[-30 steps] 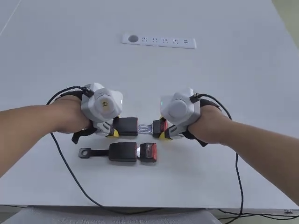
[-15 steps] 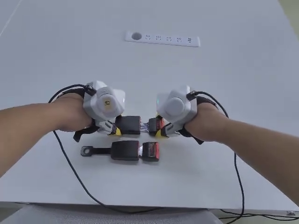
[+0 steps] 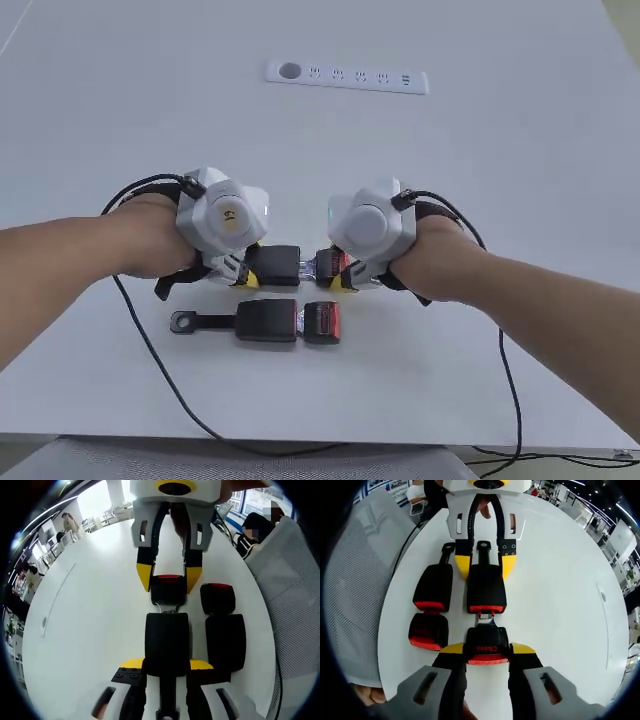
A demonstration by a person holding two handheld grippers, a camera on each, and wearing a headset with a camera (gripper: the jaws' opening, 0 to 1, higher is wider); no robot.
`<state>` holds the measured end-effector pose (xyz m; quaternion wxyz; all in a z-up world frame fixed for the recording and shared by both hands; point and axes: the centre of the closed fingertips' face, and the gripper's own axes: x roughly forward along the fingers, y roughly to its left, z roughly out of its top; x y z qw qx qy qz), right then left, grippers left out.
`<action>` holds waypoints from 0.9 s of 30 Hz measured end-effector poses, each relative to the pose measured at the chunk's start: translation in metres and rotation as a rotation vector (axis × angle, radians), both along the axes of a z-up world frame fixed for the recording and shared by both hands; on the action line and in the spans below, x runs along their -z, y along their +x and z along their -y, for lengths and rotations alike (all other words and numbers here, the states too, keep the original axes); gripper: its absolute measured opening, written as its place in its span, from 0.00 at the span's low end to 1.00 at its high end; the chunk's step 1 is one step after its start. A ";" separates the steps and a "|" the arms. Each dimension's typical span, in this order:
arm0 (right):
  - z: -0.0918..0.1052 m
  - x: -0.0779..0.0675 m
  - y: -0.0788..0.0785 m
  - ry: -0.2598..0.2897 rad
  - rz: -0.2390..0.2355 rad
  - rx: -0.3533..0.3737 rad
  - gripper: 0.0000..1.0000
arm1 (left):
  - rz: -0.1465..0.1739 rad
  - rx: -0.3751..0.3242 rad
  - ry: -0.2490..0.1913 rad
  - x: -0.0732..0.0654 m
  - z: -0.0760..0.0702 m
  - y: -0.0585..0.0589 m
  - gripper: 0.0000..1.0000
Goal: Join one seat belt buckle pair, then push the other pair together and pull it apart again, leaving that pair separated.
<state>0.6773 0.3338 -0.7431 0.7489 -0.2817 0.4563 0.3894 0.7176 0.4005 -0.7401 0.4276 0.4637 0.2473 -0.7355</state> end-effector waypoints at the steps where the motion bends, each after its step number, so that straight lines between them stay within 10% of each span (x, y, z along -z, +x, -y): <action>1: 0.000 0.000 0.000 -0.001 0.000 0.000 0.29 | -0.001 0.000 -0.001 0.000 0.000 0.000 0.30; 27: -0.012 -0.001 0.008 -0.007 0.007 0.001 0.29 | -0.008 -0.012 -0.004 0.001 0.001 0.000 0.30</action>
